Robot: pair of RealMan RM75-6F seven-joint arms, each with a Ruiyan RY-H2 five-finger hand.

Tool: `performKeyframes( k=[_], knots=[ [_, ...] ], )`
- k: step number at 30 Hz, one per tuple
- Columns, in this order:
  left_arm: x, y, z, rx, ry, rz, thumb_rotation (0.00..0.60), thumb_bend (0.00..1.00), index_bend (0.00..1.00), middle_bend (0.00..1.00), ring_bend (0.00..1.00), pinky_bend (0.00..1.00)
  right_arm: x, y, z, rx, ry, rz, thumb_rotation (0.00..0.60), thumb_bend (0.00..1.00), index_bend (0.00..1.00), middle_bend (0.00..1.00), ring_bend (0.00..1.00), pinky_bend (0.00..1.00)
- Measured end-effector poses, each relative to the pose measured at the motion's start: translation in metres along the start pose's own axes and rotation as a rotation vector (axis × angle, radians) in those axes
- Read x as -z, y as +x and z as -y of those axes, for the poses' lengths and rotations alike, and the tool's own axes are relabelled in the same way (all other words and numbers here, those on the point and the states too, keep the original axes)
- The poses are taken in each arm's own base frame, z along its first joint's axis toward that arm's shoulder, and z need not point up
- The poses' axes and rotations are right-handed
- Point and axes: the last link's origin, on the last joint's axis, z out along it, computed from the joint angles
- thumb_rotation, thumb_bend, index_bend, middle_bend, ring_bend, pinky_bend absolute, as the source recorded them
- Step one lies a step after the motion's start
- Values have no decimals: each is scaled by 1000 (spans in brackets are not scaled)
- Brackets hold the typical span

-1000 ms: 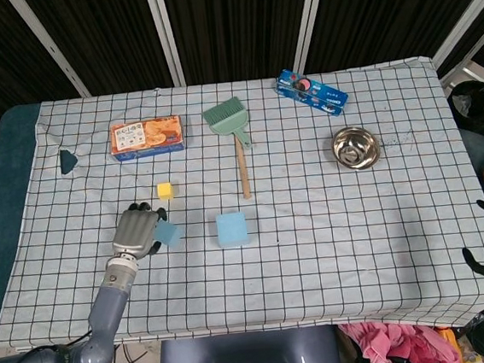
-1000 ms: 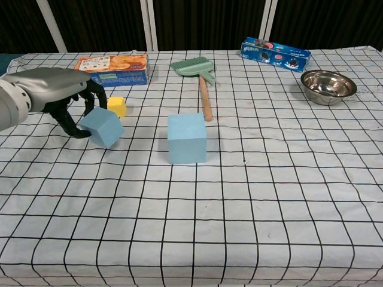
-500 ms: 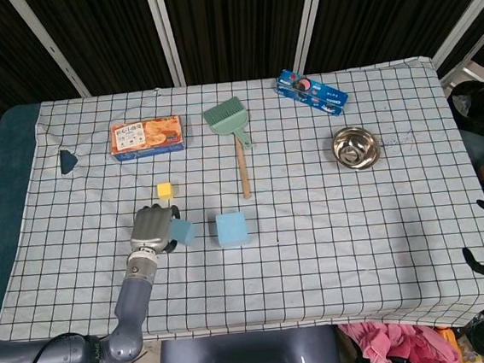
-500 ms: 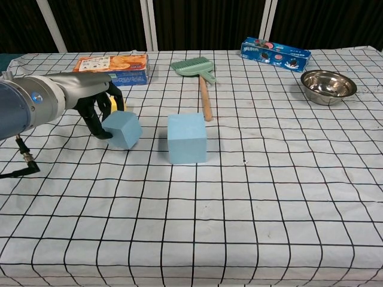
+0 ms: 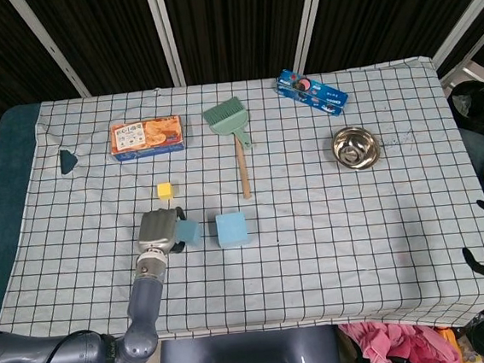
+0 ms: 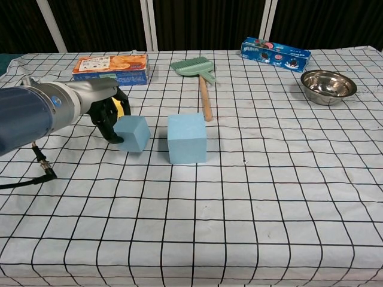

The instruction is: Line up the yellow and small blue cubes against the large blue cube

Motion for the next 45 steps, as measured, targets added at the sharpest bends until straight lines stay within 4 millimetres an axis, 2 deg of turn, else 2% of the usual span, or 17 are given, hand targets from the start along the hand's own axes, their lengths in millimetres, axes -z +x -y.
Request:
performKeyframes(
  k=[14,24,45],
  knots=[
    [-2,-8,-14,11,5,5,600,258,474,609,329,373,0,2,-1,-10,-2,-4,600,233,121,108,263,172],
    [-2,-13,-33,57,12,14,600,258,474,611,329,374,0,2,-3,-17,-6,-4,600,233,121,108,263,172],
    [-13,-17,-38,115,128,0,600,257,473,616,329,384,0,3,-4,-24,-5,-7,600,233,122,108,263,172]
  ],
)
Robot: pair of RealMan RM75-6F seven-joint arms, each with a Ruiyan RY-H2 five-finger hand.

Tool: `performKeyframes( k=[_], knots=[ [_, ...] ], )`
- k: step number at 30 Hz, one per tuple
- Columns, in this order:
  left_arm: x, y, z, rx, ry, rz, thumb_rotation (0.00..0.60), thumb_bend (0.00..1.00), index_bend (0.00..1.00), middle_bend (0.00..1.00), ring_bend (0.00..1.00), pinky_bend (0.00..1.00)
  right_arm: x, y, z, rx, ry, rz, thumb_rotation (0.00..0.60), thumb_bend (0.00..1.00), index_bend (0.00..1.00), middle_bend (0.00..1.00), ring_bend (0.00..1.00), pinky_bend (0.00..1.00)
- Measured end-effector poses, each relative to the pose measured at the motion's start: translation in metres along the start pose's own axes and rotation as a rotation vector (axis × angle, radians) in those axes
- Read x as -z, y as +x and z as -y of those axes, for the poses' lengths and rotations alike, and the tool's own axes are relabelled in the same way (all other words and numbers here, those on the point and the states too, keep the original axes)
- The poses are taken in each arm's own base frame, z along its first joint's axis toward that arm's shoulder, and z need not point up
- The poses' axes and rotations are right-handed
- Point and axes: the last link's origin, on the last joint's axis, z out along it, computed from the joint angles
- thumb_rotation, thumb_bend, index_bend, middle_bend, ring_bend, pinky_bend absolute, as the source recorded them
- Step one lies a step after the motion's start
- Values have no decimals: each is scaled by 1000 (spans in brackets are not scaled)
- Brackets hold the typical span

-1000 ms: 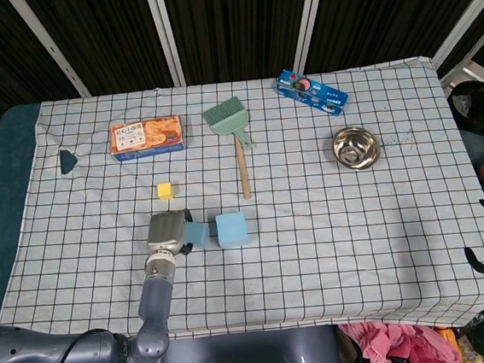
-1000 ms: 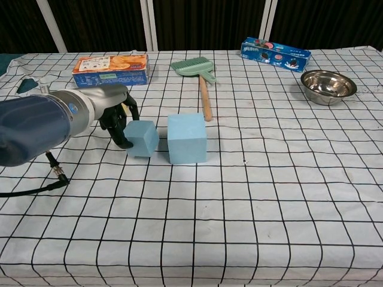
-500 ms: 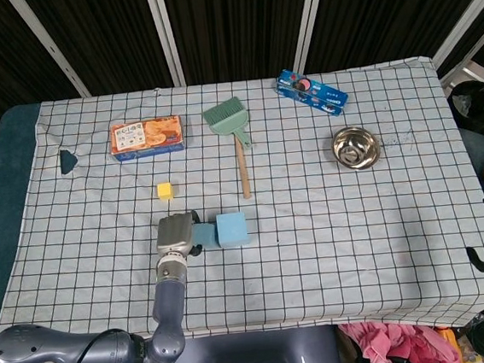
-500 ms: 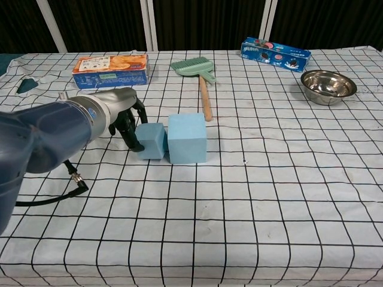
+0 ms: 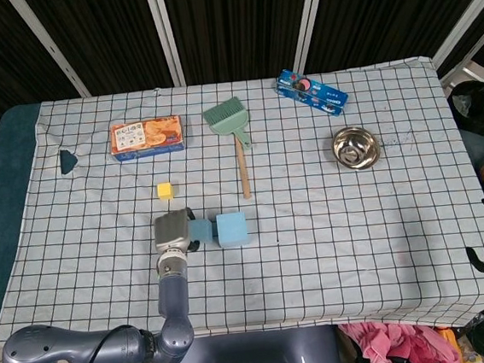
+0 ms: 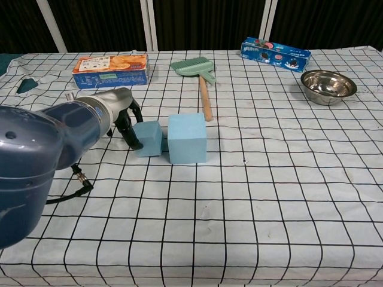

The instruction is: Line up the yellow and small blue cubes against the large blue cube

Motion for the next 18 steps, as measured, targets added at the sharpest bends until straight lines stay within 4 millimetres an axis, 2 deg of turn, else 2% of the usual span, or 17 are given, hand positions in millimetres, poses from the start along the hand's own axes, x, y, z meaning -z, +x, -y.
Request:
performKeyframes(
  k=[4,12,18],
  knots=[
    [0,0,-2,-6,-2,-4,600,254,441,611,329,384,0,0,0,-1,0,1,600,233,121,108,263,172],
    [2,0,-4,-5,-9,-3,600,187,371,609,329,386,0,-1,0,1,1,5,600,234,121,108,263,172],
    [4,-1,-5,-3,-15,11,600,167,363,608,329,386,0,-1,0,0,-3,3,600,233,121,108,263,172]
  ],
)
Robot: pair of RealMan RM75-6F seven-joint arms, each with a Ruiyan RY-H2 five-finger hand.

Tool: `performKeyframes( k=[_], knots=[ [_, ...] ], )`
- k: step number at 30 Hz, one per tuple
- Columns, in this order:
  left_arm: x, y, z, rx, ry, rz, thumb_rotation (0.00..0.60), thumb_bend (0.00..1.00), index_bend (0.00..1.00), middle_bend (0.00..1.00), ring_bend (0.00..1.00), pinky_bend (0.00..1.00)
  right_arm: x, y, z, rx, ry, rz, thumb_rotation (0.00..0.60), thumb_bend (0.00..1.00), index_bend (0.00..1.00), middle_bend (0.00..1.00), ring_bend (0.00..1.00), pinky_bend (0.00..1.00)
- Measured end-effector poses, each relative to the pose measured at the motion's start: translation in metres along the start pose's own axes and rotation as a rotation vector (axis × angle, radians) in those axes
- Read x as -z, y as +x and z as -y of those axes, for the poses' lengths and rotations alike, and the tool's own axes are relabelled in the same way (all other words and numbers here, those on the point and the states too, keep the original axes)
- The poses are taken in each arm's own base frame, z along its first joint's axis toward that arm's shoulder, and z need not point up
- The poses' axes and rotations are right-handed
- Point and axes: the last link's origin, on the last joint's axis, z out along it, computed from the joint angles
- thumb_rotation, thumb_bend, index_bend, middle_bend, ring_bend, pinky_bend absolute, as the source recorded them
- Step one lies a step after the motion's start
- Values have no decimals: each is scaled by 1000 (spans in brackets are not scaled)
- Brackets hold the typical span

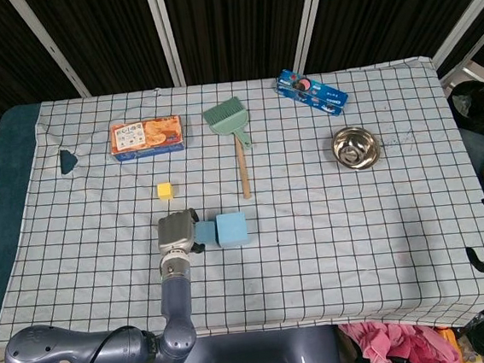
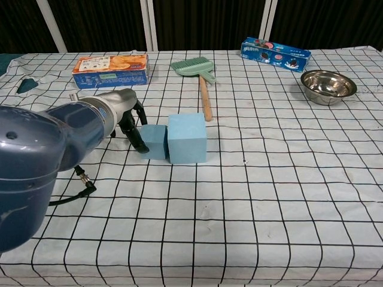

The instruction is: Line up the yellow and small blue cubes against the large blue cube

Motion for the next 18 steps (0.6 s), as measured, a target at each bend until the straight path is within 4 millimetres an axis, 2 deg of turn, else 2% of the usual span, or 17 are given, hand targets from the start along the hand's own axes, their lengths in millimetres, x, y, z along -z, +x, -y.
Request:
performKeyframes(
  k=[6,18],
  knots=[
    [1,-1,0,-10,-5,4,600,127,329,608,329,386,0,0,0,0,1,2,600,234,121,108,263,172],
    [6,2,3,-18,-5,-11,600,126,281,605,329,386,0,0,0,-3,-2,-4,600,234,121,108,263,172]
  ],
)
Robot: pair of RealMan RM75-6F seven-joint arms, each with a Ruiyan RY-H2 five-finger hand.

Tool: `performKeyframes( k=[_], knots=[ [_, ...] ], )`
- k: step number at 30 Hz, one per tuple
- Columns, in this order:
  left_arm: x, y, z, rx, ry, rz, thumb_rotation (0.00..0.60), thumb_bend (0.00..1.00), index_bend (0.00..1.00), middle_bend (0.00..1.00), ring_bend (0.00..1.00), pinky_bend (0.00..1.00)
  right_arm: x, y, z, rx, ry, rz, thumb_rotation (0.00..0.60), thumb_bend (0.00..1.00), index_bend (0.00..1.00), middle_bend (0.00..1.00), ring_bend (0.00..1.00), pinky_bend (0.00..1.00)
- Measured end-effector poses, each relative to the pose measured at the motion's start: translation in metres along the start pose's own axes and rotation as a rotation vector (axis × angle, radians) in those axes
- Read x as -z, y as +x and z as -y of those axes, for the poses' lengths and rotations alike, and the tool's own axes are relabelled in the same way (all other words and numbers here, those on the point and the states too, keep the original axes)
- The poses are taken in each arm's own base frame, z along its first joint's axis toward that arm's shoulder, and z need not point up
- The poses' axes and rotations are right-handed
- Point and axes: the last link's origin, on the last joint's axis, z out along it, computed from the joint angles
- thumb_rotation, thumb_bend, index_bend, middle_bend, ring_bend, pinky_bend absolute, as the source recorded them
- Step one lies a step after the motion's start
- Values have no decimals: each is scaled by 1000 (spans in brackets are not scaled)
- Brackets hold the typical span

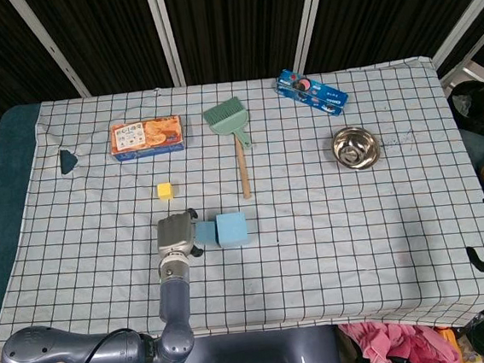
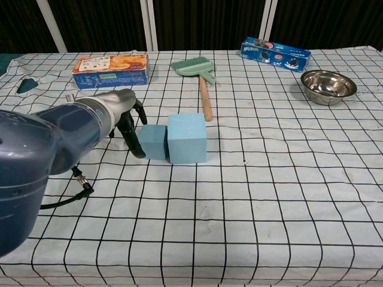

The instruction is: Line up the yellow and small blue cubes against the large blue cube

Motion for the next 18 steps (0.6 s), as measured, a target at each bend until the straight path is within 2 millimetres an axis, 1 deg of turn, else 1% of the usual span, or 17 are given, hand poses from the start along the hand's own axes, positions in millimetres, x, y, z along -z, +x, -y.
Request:
performKeyframes(
  k=[11,16,18],
  knots=[
    [5,13,11,-36,13,-24,600,126,277,570,325,378,0,-1,1,3,-1,-1,600,233,121,108,263,172],
    [11,28,22,-92,31,-48,600,126,277,545,297,365,0,-1,1,6,-2,-1,600,233,121,108,263,172],
    [14,37,28,-115,43,-60,600,126,271,505,252,319,0,-1,2,9,0,1,600,233,121,108,263,172]
  ],
)
